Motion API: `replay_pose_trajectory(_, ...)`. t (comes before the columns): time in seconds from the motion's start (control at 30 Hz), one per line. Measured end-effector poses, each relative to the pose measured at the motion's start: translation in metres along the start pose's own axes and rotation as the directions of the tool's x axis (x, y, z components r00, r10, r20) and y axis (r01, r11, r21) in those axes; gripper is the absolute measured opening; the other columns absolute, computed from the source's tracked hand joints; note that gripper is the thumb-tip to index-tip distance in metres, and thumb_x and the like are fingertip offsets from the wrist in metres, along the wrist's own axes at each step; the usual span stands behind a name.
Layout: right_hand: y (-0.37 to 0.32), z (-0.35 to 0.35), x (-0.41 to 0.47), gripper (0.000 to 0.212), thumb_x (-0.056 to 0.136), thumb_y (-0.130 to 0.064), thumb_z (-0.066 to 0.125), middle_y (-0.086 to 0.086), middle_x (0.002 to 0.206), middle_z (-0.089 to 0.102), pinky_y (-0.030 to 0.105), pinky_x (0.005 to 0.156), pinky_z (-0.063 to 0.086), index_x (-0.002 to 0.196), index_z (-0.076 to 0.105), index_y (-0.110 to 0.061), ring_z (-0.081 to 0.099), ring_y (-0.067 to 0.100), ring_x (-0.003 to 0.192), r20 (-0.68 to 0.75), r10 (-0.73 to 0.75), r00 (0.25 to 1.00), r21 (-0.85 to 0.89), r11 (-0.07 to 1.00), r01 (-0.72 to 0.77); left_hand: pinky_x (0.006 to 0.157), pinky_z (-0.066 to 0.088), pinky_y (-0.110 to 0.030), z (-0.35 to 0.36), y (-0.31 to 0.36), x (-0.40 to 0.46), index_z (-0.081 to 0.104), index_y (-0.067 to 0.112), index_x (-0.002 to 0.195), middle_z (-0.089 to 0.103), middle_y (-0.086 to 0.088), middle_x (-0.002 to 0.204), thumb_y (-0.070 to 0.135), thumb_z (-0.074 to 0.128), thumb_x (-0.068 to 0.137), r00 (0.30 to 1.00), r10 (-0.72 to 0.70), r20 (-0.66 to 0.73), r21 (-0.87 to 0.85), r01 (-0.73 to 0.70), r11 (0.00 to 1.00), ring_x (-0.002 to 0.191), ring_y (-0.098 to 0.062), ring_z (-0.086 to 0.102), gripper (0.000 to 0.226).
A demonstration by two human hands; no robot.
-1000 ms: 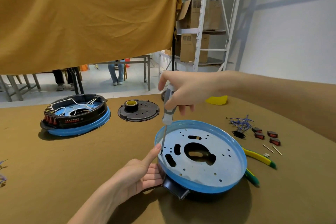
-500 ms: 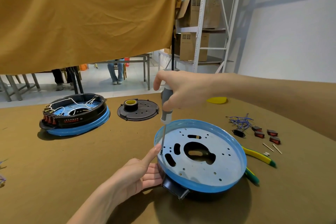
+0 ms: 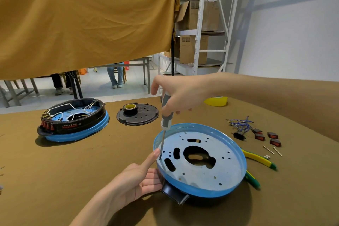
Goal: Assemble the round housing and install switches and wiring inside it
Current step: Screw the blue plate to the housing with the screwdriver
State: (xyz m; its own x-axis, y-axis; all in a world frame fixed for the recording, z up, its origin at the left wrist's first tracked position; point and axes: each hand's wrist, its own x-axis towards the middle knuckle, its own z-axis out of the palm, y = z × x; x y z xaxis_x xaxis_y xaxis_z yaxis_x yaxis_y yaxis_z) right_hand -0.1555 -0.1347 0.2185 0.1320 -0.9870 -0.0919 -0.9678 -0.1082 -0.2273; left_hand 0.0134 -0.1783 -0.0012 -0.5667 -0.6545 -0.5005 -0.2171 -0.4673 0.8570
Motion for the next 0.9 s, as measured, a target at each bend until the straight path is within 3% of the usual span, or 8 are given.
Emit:
replay_pose_trajectory(0.1,-0.001,0.003,0.000,0.040,0.099,-0.042,0.063,0.001,0.085,0.072,0.029,0.050,0.059,0.125,0.041,-0.022,0.069,0.012,0.053,-0.096,-0.042,0.995,-0.102,0.994,0.032,0.066,0.063,-0.032,-0.001,-0.001,0.001,0.068,-0.007,0.111,0.078,-0.021,0.096,0.069,0.083,0.052,1.000,-0.002,0.003,0.006,0.002,1.000,0.083,-0.028,0.079,0.097)
replay_pose_trajectory(0.17,-0.001,0.006,0.000,0.042,0.099,-0.050,0.059,-0.001,0.087,0.071,0.031,0.053,0.060,0.125,0.041,-0.022,0.068,0.013,0.054,-0.109,-0.043,0.993,-0.126,0.992,0.029,0.066,0.063,-0.032,0.000,0.000,0.001,0.068,-0.006,0.111,0.078,-0.021,0.097,0.069,0.082,0.052,1.000,-0.005,0.001,0.012,0.005,1.000,0.084,-0.028,0.079,0.097)
replay_pose_trajectory(0.3,-0.005,-0.003,-0.002,0.049,0.094,-0.027,0.070,0.005,0.091,0.068,0.022,0.049,0.054,0.130,0.036,-0.021,0.067,0.013,0.063,0.017,0.011,1.000,0.002,1.000,-0.011,0.068,0.063,-0.032,-0.001,0.000,0.002,0.067,-0.003,0.114,0.079,-0.019,0.098,0.072,0.080,0.057,1.000,-0.010,0.001,0.036,0.010,0.999,0.089,-0.027,0.079,0.096)
replay_pose_trajectory(0.43,-0.005,0.001,0.001,0.038,0.100,-0.043,0.061,0.002,0.085,0.071,0.023,0.046,0.055,0.124,0.042,-0.020,0.066,0.013,0.053,-0.100,-0.030,0.995,-0.117,0.993,0.018,0.065,0.063,-0.031,-0.001,0.001,0.000,0.067,-0.003,0.113,0.079,-0.020,0.097,0.072,0.081,0.056,1.000,-0.029,0.001,0.037,0.029,0.999,0.086,-0.027,0.079,0.095)
replay_pose_trajectory(0.53,-0.006,0.004,0.002,0.035,0.100,-0.040,0.063,0.000,0.088,0.070,0.019,0.047,0.053,0.124,0.047,-0.019,0.066,0.011,0.058,-0.073,-0.011,0.997,-0.049,0.999,0.008,0.061,0.062,-0.030,-0.001,0.004,-0.001,0.068,-0.004,0.108,0.079,-0.021,0.093,0.072,0.080,0.053,0.999,-0.033,-0.006,0.051,0.033,0.998,0.078,-0.026,0.079,0.095)
replay_pose_trajectory(0.67,-0.007,-0.002,0.002,0.034,0.094,-0.023,0.070,0.001,0.094,0.067,0.015,0.051,0.054,0.122,0.051,-0.020,0.068,0.010,0.069,-0.001,-0.010,1.000,-0.035,0.999,0.010,0.063,0.063,-0.031,-0.001,0.006,-0.004,0.067,-0.007,0.113,0.078,-0.022,0.098,0.068,0.082,0.055,0.998,-0.057,0.011,0.051,0.057,0.997,0.083,-0.028,0.079,0.096)
replay_pose_trajectory(0.8,-0.009,0.000,0.002,0.038,0.097,-0.045,0.065,0.000,0.089,0.072,0.019,0.049,0.055,0.121,0.048,-0.022,0.069,0.010,0.060,-0.085,-0.034,0.996,-0.168,0.986,0.019,0.064,0.063,-0.033,-0.001,0.009,-0.008,0.066,-0.008,0.115,0.078,-0.023,0.100,0.064,0.082,0.055,0.997,-0.069,0.018,0.048,0.068,0.996,0.086,-0.029,0.079,0.095)
replay_pose_trajectory(0.9,-0.010,0.000,0.001,0.046,0.096,-0.042,0.067,0.002,0.096,0.069,0.027,0.057,0.059,0.130,0.042,-0.025,0.070,0.016,0.076,-0.017,-0.013,1.000,-0.144,0.989,0.010,0.064,0.063,-0.034,-0.001,0.009,-0.010,0.065,-0.009,0.115,0.077,-0.024,0.100,0.063,0.082,0.056,0.997,-0.078,0.026,0.048,0.076,0.996,0.084,-0.029,0.079,0.095)
